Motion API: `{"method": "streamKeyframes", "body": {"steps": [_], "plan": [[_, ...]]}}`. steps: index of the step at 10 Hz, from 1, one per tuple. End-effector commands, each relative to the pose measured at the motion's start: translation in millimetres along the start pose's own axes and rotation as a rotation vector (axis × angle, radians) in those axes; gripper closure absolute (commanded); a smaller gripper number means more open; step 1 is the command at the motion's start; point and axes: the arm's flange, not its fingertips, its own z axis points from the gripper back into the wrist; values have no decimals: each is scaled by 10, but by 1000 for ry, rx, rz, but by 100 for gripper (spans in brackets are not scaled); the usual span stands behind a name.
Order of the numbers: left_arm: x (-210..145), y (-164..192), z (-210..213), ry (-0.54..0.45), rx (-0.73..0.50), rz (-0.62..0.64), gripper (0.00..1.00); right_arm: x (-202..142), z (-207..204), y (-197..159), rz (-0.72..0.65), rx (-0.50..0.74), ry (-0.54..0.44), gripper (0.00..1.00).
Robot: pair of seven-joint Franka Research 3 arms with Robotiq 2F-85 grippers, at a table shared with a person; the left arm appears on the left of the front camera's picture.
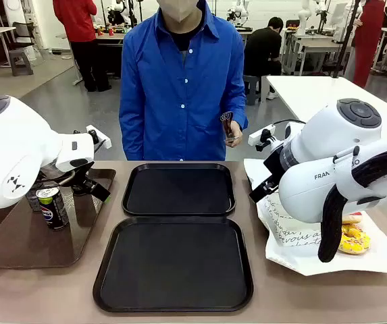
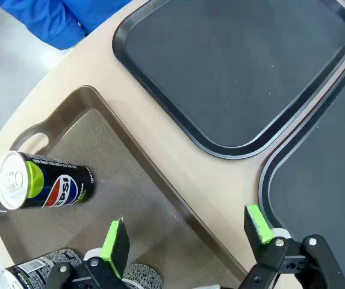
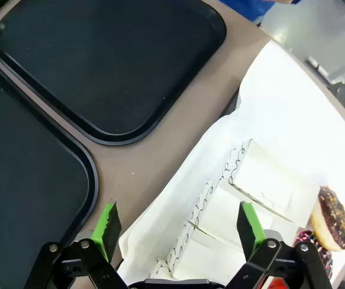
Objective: Set up donuts and drinks on trays.
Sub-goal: Pick up one Pepsi coke and place it on the Flat Tray.
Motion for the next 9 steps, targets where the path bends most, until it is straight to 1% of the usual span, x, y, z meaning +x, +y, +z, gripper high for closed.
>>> {"method": "streamKeyframes", "body": {"steps": [1, 9], "plan": [[0, -1, 0, 0, 0, 0, 0, 0, 0, 0, 0, 0, 0, 0], [0, -1, 0, 0, 0, 0, 0, 0, 0, 0, 0, 0, 0, 0]]}}
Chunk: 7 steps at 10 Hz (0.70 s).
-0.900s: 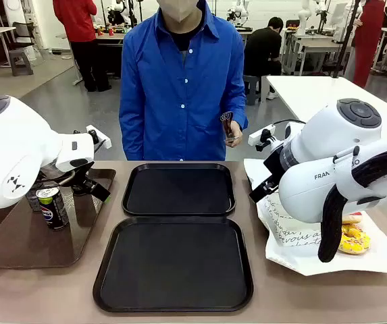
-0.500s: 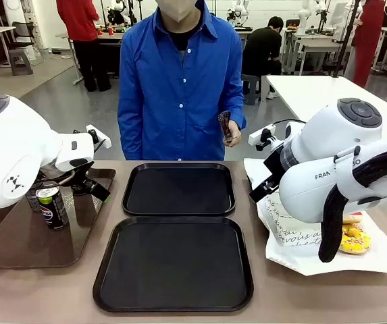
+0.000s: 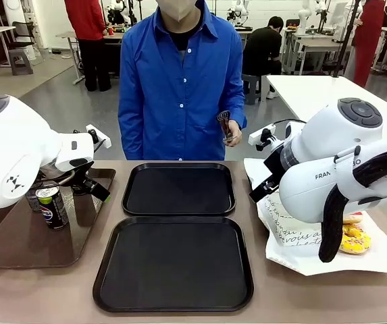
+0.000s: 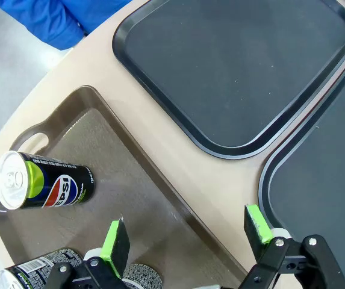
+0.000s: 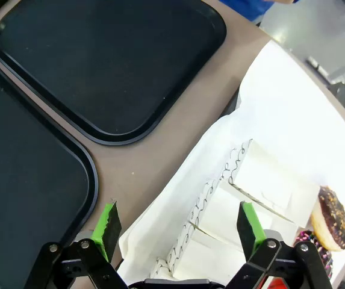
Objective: Set up donuts and drinks on trays.
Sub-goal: Pick up one Pepsi coke and place it on the Flat Tray.
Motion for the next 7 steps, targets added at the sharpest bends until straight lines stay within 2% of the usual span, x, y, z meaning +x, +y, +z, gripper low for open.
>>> {"method": "streamKeyframes", "body": {"steps": [1, 4, 5, 7], "plan": [[0, 0, 0, 0, 0, 0, 0, 0, 0, 0, 0, 0, 0, 0], [0, 0, 0, 0, 0, 0, 0, 0, 0, 0, 0, 0, 0, 0], [-82, -74, 245, 15, 12, -58, 0, -134, 219, 100, 33, -41, -4, 0], [-560, -114, 871, -15, 8, -42, 0, -673, 814, 349, 137, -78, 28, 0]]}}
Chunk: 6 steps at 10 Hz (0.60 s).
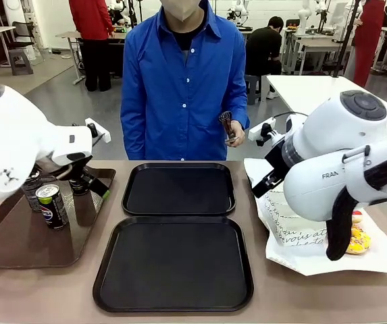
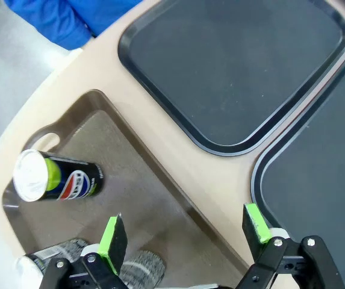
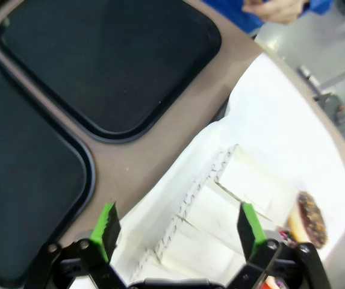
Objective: Set up donuts and drinks on trays.
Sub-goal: Pick up one Pepsi coke and place it on the Flat Tray.
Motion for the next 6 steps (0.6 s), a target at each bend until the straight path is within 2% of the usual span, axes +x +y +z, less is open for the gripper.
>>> {"method": "streamKeyframes", "body": {"steps": [1, 3, 5, 6], "plan": [[-946, -146, 732, 5, -45, -15, 0, -1140, 800, 475, 83, -44, 35, 0], [-1522, -154, 1051, 56, -203, -20, 0, -1938, 1107, 670, 77, -61, 56, 0], [-1791, -236, 1151, 60, -244, -30, 0, -2410, 1291, 831, 64, -53, 84, 0], [-1789, -282, 1109, 69, -192, -78, 0, -2452, 1254, 760, 88, -70, 135, 0]]}}
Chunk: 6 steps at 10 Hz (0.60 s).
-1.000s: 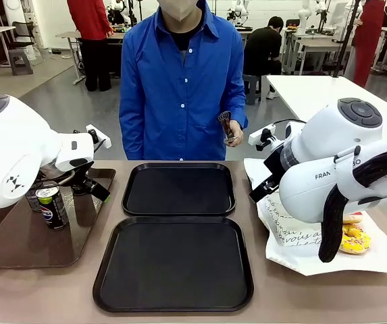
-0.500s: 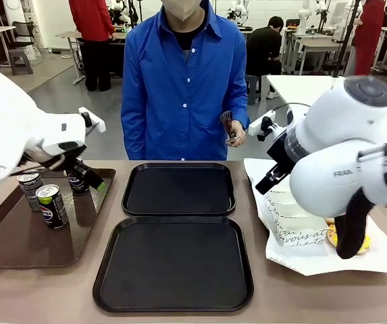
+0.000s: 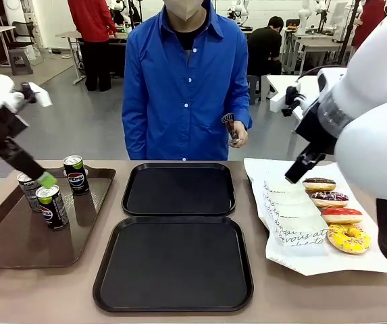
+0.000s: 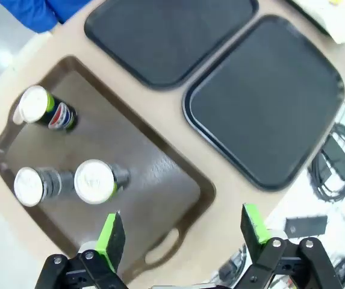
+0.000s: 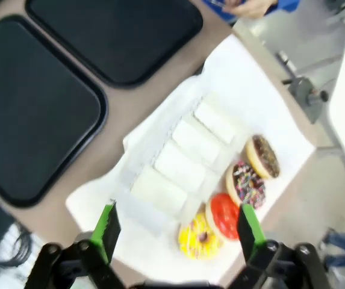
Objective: Set up donuts and drinks on trays.
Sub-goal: Pick up one Pepsi coke and place it on the Flat Tray.
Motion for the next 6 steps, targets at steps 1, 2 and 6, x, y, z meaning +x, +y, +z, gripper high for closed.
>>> {"method": "streamKeyframes", "body": {"steps": [1, 2, 6], "plan": [[124, 13, -173, -16, 9, 10, 0, 101, -177, -17, 0, 0, -32, 0], [124, 13, -173, -16, 9, 10, 0, 101, -177, -17, 0, 0, -32, 0], [-141, 434, 161, -171, -550, 536, 0, -586, 6, -586, -577, 655, -220, 0]]}}
